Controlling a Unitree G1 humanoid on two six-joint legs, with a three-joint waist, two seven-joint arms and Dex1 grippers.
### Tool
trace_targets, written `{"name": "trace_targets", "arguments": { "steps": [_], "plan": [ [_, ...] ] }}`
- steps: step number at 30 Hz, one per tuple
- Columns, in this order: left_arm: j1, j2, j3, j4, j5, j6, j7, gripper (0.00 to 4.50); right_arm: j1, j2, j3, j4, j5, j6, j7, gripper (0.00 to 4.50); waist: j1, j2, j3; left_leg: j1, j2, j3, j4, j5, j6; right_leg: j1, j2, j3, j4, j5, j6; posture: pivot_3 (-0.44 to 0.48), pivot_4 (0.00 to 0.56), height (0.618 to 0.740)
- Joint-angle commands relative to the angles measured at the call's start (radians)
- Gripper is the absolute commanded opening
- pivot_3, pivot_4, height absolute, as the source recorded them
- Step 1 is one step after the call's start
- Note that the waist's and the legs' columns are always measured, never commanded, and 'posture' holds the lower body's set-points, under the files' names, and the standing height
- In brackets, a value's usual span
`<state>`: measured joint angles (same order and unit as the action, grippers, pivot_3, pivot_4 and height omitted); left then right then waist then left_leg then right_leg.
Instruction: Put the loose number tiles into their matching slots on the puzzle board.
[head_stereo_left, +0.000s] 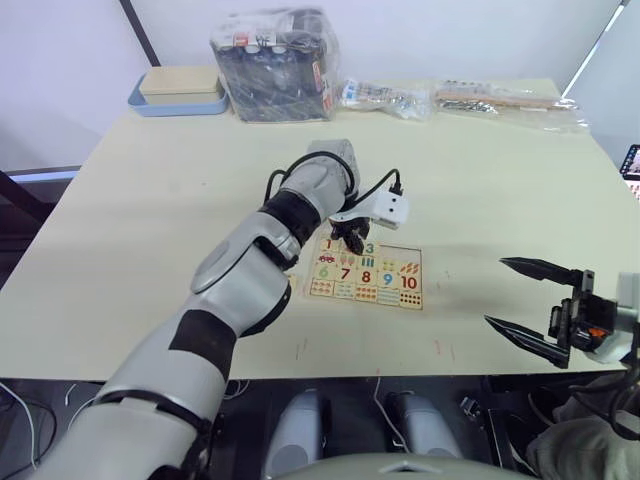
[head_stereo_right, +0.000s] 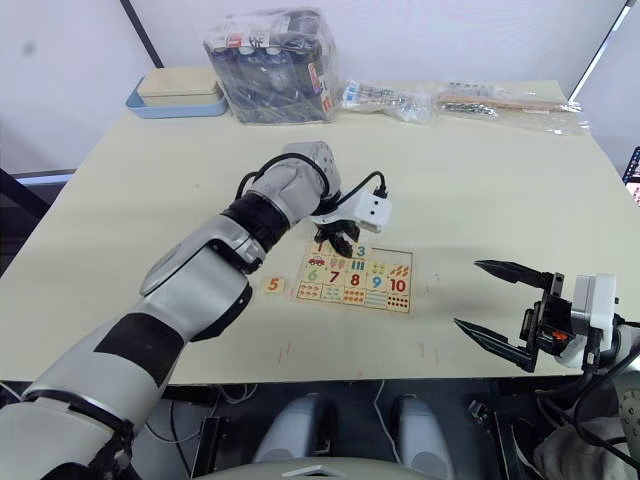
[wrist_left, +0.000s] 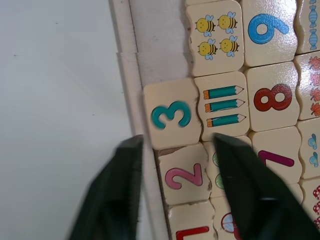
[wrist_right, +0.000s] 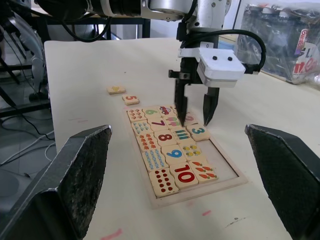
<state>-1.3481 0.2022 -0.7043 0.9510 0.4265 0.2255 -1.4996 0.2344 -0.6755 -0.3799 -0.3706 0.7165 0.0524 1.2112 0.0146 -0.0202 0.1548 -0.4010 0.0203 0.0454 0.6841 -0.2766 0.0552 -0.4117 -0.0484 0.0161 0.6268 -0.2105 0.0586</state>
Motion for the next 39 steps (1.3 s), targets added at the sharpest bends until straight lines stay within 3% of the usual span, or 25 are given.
{"name": "trace_targets", "arguments": {
  "steps": [1, 8, 15, 17, 19, 22, 25, 28, 29, 30, 39],
  "plan": [
    [-0.031, 0.03, 0.056, -0.036, -0.021, 0.011, -0.021, 3.05, -0.001, 0.003, -0.025, -0.018, 0.018, -0.014, -0.001, 4.5, 0.0, 0.0, 0.0, 0.0, 0.0, 0.0, 0.0, 0.0, 0.0, 0.0, 0.0, 0.0, 0.0, 0.0, 0.0, 0.0, 0.15, 0.74],
    [-0.039, 0.106, 0.17, -0.103, -0.111, 0.035, -0.069, 3.05, -0.006, 0.007, -0.019, -0.015, 0.017, -0.015, 0.0, 4.5, 0.001, 0.0, 0.0, 0.0, 0.001, 0.0, 0.0, 0.0, 0.0, 0.0, 0.0, 0.0, 0.0, 0.0, 0.0, 0.0, 0.15, 0.74],
    [0.099, 0.131, 0.317, -0.213, -0.263, 0.069, -0.026, 3.05, -0.001, 0.014, -0.018, -0.017, 0.016, -0.012, 0.001, 4.5, -0.001, 0.001, -0.001, 0.001, 0.002, 0.0, 0.0, 0.0, 0.0, 0.0, 0.0, 0.0, 0.001, 0.0, 0.0, 0.0, 0.15, 0.74],
    [0.135, 0.113, 0.351, -0.214, -0.289, 0.109, 0.035, 3.05, 0.003, 0.017, -0.018, -0.02, 0.019, -0.008, -0.002, 4.5, 0.0, 0.001, -0.001, 0.001, 0.001, 0.0, 0.0, 0.0, 0.0, 0.0, 0.0, 0.0, 0.002, 0.0, 0.0, 0.0, 0.15, 0.74],
    [0.189, 0.115, 0.356, -0.225, -0.289, 0.016, 0.092, 3.05, 0.008, 0.019, -0.017, -0.024, 0.019, -0.007, -0.003, 4.5, 0.0, 0.001, -0.001, 0.001, 0.001, 0.0, 0.0, 0.0, 0.0, 0.0, 0.0, 0.0, 0.001, 0.0, 0.0, 0.0, 0.15, 0.74],
    [0.214, 0.106, 0.371, -0.227, -0.307, 0.006, 0.122, 3.05, 0.009, 0.02, -0.017, -0.026, 0.021, -0.005, -0.005, 4.5, 0.0, 0.001, -0.001, 0.001, 0.001, 0.0, 0.0, 0.0, 0.0, 0.0, 0.0, 0.0, 0.001, 0.0, 0.0, 0.0, 0.15, 0.74],
    [0.24, 0.105, 0.367, -0.215, -0.312, -0.048, 0.147, 2.23, 0.01, 0.021, -0.015, -0.028, 0.021, -0.003, -0.007, 4.5, 0.001, 0.001, -0.001, 0.001, 0.001, 0.0, 0.001, 0.0, 0.0, 0.001, 0.0, 0.0, 0.001, 0.0, 0.0, 0.0, 0.15, 0.74],
    [0.249, 0.102, 0.364, -0.193, -0.313, -0.09, 0.172, 0.84, 0.011, 0.025, -0.011, -0.03, 0.018, -0.004, -0.011, 4.5, 0.0, 0.001, -0.001, 0.001, 0.0, 0.001, 0.001, 0.0, 0.0, 0.001, 0.0, 0.0, 0.001, 0.0, 0.0, 0.0, 0.15, 0.74],
    [0.248, 0.101, 0.364, -0.186, -0.313, -0.097, 0.174, 0.62, 0.012, 0.026, -0.011, -0.031, 0.018, -0.004, -0.011, 4.5, 0.0, 0.001, -0.001, 0.001, 0.0, 0.001, 0.001, 0.0, 0.0, 0.001, 0.0, 0.0, 0.001, 0.0, 0.0, 0.0, 0.15, 0.74],
    [0.247, 0.101, 0.36, -0.177, -0.309, -0.111, 0.177, 0.01, 0.012, 0.026, -0.011, -0.031, 0.018, -0.003, -0.012, 4.5, 0.0, 0.001, -0.001, 0.001, 0.0, 0.001, 0.0, 0.0, 0.0, 0.001, 0.0, 0.0, 0.001, 0.0, 0.0, 0.0, 0.15, 0.74],
    [0.227, 0.09, 0.347, -0.089, -0.281, -0.19, 0.22, 0.01, 0.016, 0.029, -0.01, -0.036, 0.015, -0.004, -0.016, 4.5, 0.0, 0.001, -0.001, 0.001, 0.0, 0.001, 0.001, 0.0, 0.0, 0.001, 0.0, 0.0, 0.001, 0.0, 0.0, 0.0, 0.15, 0.74]
  ]
}}
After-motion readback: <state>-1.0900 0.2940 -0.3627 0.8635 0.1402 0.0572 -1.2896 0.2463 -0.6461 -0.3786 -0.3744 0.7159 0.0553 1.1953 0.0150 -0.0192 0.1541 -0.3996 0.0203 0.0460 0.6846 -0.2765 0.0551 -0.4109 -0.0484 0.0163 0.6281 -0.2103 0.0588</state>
